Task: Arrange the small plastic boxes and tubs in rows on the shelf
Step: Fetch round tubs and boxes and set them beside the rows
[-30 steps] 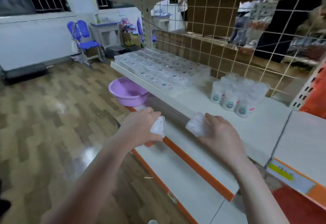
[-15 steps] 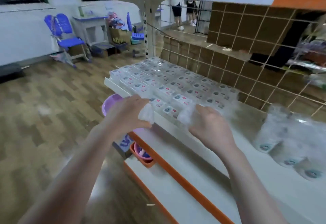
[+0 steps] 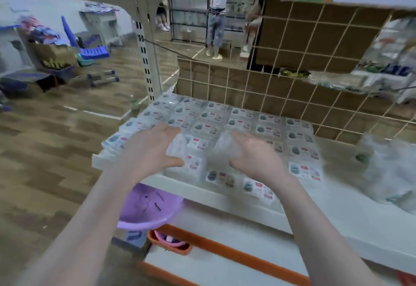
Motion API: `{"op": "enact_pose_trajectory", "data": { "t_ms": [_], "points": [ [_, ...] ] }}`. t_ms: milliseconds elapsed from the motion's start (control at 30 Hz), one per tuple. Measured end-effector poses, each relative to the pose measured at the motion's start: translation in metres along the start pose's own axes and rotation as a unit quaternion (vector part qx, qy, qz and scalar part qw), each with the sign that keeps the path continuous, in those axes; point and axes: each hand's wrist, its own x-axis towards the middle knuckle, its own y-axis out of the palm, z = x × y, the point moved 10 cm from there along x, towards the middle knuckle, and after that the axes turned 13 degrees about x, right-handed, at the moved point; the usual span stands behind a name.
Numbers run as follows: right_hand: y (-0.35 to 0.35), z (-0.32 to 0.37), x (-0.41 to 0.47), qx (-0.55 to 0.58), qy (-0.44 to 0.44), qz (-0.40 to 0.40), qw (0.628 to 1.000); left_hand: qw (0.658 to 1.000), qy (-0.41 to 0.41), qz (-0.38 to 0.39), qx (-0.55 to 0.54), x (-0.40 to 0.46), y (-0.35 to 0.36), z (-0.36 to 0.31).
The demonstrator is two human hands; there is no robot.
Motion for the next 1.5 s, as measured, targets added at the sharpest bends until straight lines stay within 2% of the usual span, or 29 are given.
{"op": "enact_pose_trajectory", "data": {
  "t_ms": [333, 633, 733, 833, 933, 1033, 1300, 1500],
  "points": [
    [0.016, 0.003, 0.011, -0.018, 0.054, 0.039, 0.998, 0.996, 0.082, 0.007, -0.026, 0.031, 0.02, 0.011],
    [-0.003, 0.001, 0.007, -0.041, 0.058, 0.001, 0.997, 0.994, 0.09, 0.014, -0.053, 0.034, 0.022, 0.008],
    [-0.019, -0.003, 0.01, 0.01, 0.058, -0.033, 0.998, 0.995, 0.088, 0.02, -0.053, 0.035, 0.022, 0.008],
    [-0.029, -0.02, 0.017, 0.117, 0.096, -0.055, 0.987, 0.995, 0.081, 0.02, -0.057, 0.037, 0.022, 0.011],
    [-0.027, -0.035, 0.024, 0.199, 0.122, -0.043, 0.971, 0.995, 0.079, 0.017, -0.058, 0.04, 0.019, 0.013],
    [-0.026, -0.046, 0.03, 0.229, 0.131, -0.05, 0.963, 0.995, 0.079, 0.011, -0.061, 0.042, 0.016, 0.012],
    [-0.017, -0.066, 0.042, 0.138, 0.152, -0.049, 0.977, 0.995, 0.08, 0.012, -0.051, 0.042, 0.017, 0.007],
    [-0.013, -0.06, 0.037, 0.089, 0.134, 0.021, 0.987, 0.996, 0.078, 0.007, -0.051, 0.043, 0.016, 0.007]
  ]
}}
